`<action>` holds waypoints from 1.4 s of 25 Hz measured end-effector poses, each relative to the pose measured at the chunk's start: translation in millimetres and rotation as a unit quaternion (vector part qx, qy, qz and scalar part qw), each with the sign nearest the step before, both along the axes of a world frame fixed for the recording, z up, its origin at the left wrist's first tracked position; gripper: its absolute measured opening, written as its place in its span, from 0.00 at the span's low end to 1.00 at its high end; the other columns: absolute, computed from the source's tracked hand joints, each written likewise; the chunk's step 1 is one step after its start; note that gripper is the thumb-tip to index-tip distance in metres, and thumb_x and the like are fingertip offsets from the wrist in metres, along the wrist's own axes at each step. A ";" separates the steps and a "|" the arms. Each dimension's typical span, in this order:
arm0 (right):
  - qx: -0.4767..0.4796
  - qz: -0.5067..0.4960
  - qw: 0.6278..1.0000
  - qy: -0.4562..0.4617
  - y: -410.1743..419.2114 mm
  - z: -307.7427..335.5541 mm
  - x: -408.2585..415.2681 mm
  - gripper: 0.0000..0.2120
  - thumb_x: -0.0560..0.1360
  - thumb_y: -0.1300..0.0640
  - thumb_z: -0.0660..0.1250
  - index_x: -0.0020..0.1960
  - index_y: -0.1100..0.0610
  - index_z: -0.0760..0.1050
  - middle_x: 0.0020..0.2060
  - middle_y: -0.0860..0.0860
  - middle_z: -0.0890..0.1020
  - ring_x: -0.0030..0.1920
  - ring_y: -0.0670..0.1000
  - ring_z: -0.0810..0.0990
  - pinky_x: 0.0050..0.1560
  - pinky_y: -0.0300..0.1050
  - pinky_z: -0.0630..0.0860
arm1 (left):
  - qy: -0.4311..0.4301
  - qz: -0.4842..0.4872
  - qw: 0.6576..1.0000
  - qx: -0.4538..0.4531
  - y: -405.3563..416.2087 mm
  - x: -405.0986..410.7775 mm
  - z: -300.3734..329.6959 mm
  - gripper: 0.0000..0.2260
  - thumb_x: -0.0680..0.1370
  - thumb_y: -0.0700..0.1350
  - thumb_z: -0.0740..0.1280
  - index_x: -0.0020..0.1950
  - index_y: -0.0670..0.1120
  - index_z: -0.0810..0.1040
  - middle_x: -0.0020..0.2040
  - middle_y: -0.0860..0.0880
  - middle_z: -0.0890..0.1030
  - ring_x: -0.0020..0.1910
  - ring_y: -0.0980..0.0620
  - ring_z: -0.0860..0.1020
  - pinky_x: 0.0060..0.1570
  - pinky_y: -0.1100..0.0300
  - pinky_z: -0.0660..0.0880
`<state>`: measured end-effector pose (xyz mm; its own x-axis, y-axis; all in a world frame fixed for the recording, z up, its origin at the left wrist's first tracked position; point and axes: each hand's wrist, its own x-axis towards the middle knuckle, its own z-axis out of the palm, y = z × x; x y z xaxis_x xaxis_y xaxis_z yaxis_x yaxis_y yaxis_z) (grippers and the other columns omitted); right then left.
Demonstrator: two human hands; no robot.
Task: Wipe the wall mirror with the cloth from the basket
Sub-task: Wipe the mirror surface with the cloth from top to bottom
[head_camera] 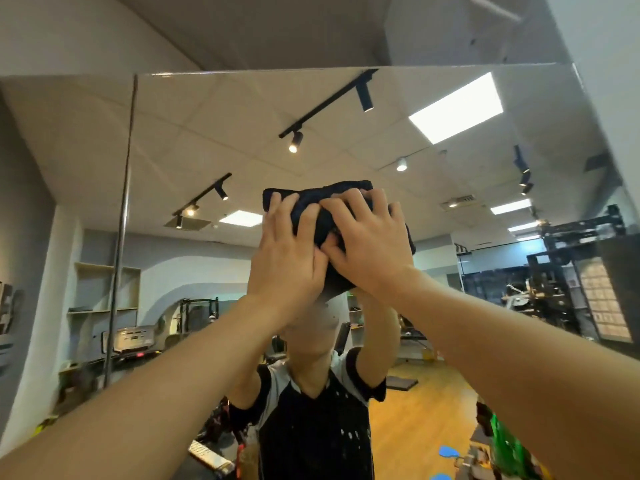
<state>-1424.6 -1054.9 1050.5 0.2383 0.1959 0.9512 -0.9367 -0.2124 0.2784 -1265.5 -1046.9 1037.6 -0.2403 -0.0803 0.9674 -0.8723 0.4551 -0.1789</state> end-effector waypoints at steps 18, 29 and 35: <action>0.000 -0.064 0.994 -0.084 -32.8 -39.4 -408.3 0.20 0.78 0.51 0.59 0.66 0.55 0.75 0.61 0.56 0.79 0.57 0.64 0.75 0.47 0.60 0.76 | -0.109 0.042 0.993 -0.029 -36.9 -414.2 -13.4 0.28 0.80 0.53 0.46 0.76 0.41 0.63 0.79 0.36 0.62 0.81 0.33 0.53 0.79 0.37 0.55; 0.043 -0.062 0.991 -0.112 -28.9 -104.1 -442.4 0.20 0.78 0.51 0.58 0.65 0.57 0.76 0.61 0.58 0.79 0.55 0.65 0.76 0.45 0.58 0.76 | -0.122 0.001 0.991 -0.053 -41.8 -455.1 -70.5 0.26 0.81 0.52 0.50 0.75 0.41 0.67 0.75 0.37 0.67 0.80 0.34 0.58 0.79 0.39 0.57; 0.099 -0.039 0.987 -0.117 -18.3 -168.6 -423.2 0.23 0.76 0.50 0.59 0.70 0.54 0.70 0.67 0.56 0.75 0.63 0.64 0.71 0.52 0.59 0.75 | -0.162 0.039 0.985 -0.048 -33.7 -430.8 -128.1 0.26 0.83 0.52 0.49 0.76 0.41 0.67 0.76 0.36 0.68 0.80 0.33 0.58 0.80 0.40 0.55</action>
